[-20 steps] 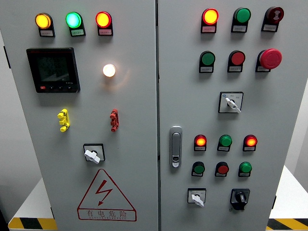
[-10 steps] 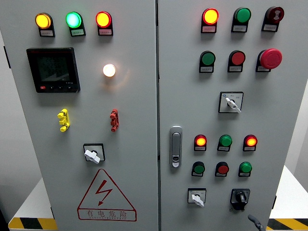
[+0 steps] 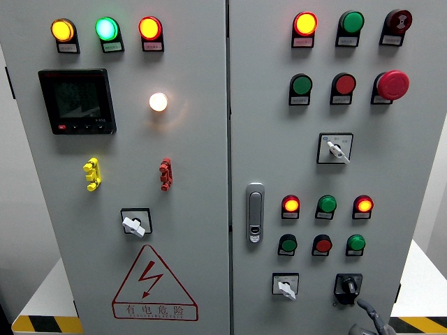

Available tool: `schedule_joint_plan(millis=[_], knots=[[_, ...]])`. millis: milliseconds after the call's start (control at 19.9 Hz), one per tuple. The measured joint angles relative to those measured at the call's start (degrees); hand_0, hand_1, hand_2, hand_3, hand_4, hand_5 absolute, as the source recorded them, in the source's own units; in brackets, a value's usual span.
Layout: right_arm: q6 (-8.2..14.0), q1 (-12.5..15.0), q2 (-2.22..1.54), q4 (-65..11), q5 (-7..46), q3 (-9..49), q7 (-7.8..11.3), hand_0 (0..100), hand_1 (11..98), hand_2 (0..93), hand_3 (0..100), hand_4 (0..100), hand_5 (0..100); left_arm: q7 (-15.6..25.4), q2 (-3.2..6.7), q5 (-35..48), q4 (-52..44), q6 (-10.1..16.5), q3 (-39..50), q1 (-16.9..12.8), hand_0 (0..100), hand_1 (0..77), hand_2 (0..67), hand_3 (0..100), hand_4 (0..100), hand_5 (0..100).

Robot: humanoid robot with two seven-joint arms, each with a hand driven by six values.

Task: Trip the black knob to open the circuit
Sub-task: 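Raise the right hand up to the black rotary knob at the bottom, then grip the black knob with the right hand and twist it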

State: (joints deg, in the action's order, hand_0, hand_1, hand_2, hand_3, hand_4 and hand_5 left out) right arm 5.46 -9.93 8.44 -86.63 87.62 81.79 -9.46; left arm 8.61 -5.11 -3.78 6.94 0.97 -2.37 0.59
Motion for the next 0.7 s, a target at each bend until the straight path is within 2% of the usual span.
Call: schedule_joint_plan(millis=[352, 704], knots=[[-0.01, -1.21, 0.09, 0.55, -0.15, -0.44, -0.38, 100, 59.0, 0.6, 94, 100, 100, 0.00, 0.01, 0.00, 0.00, 0.00, 0.00, 0.02, 0, 3.0, 13.0, 21, 6, 1], [0.05, -1.24, 0.09, 0.58, -4.22, -0.79, -1.55, 100, 58.9, 0.6, 94, 100, 100, 0.00, -0.02, 0.00, 0.00, 0.00, 0.00, 0.02, 0, 3.0, 13.0, 21, 6, 1]])
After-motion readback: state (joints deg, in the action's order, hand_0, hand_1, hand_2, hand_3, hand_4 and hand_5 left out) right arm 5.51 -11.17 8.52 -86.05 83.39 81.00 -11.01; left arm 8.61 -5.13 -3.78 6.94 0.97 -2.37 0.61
